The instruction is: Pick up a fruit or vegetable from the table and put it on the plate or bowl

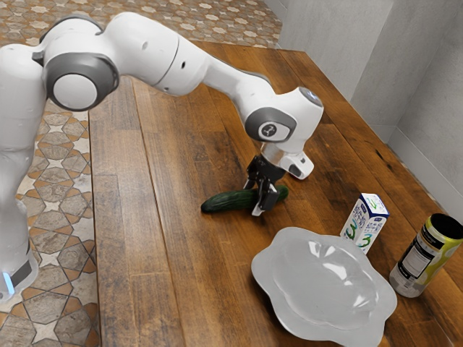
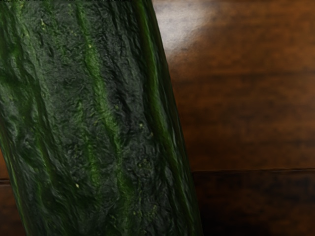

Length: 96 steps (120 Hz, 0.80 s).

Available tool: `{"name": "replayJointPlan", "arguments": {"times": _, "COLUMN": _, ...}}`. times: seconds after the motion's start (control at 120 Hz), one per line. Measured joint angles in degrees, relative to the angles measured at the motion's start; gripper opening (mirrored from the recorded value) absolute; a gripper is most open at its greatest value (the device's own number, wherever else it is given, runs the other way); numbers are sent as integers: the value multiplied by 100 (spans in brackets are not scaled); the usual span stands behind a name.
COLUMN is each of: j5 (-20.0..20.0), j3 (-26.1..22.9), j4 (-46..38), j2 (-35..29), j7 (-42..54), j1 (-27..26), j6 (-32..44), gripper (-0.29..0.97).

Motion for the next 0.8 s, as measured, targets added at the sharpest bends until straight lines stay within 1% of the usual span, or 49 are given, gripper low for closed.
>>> {"name": "replayJointPlan", "arguments": {"times": 0.242, "j5": -44, "j3": 49, "j4": -8, "j2": 60, "j7": 31, "j1": 1, "j6": 54, "gripper": 67}}
{"name": "replayJointPlan", "arguments": {"times": 0.308, "j5": -50, "j3": 52, "j4": -8, "j2": 63, "j7": 38, "j1": 0, "j6": 66, "gripper": 61}}
{"name": "replayJointPlan", "arguments": {"times": 0.417, "j5": -50, "j3": 59, "j4": -8, "j2": 64, "j7": 48, "j1": -1, "j6": 73, "gripper": 46}}
{"name": "replayJointPlan", "arguments": {"times": 0.575, "j5": -31, "j3": 66, "j4": -8, "j2": 54, "j7": 49, "j1": 1, "j6": 68, "gripper": 34}}
{"name": "replayJointPlan", "arguments": {"times": 0.633, "j5": -24, "j3": 67, "j4": -3, "j2": 40, "j7": 48, "j1": 0, "j6": 65, "gripper": 25}}
{"name": "replayJointPlan", "arguments": {"times": 0.8, "j5": -18, "j3": 70, "j4": 1, "j2": -36, "j7": 51, "j1": -9, "j6": 48, "gripper": 23}}
